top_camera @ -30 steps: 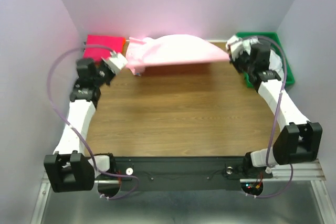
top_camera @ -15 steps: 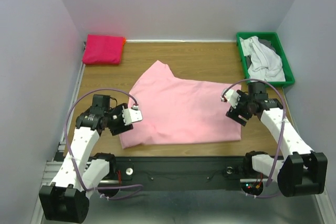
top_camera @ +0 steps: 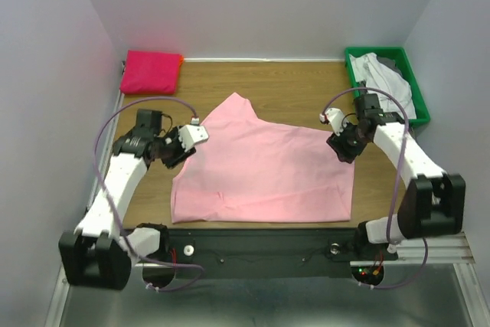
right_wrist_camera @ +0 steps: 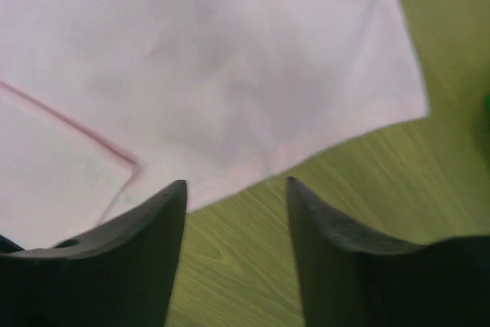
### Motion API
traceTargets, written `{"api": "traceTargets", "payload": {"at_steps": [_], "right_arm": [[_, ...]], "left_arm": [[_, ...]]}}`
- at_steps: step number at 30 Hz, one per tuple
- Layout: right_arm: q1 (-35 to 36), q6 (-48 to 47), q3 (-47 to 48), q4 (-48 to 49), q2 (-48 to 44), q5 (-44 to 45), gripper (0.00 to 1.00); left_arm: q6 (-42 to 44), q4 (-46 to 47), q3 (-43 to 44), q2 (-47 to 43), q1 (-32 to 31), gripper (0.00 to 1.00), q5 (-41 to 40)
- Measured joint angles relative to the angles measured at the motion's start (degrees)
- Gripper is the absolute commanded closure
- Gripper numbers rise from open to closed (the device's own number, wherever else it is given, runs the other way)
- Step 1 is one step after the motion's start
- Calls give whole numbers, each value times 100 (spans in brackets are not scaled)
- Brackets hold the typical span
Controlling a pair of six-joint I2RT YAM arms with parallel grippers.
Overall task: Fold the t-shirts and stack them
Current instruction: Flatten the tshirt out
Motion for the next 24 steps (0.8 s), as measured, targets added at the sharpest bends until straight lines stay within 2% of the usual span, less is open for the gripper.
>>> {"api": "traceTargets", "payload": {"at_steps": [3, 7, 10, 18, 24], "right_arm": [[0, 595, 118, 245, 1088, -17, 53], [0, 1123, 234, 544, 1899, 2, 57], [0, 1397, 442, 817, 2350, 155, 58], [0, 1812, 1749, 1172, 3565, 533, 60], [0, 2035, 3342, 1353, 4675, 680, 60]], "left_arm": [[-664, 758, 369, 1298, 0, 59, 50], [-1497, 1606, 813, 2813, 0, 64, 39], [-1917, 1961, 1064, 3432, -9, 70, 11], [-2752, 2520, 1928, 5036, -44, 84, -267], [-3082, 2594, 3329, 6041, -4, 88, -660]]}}
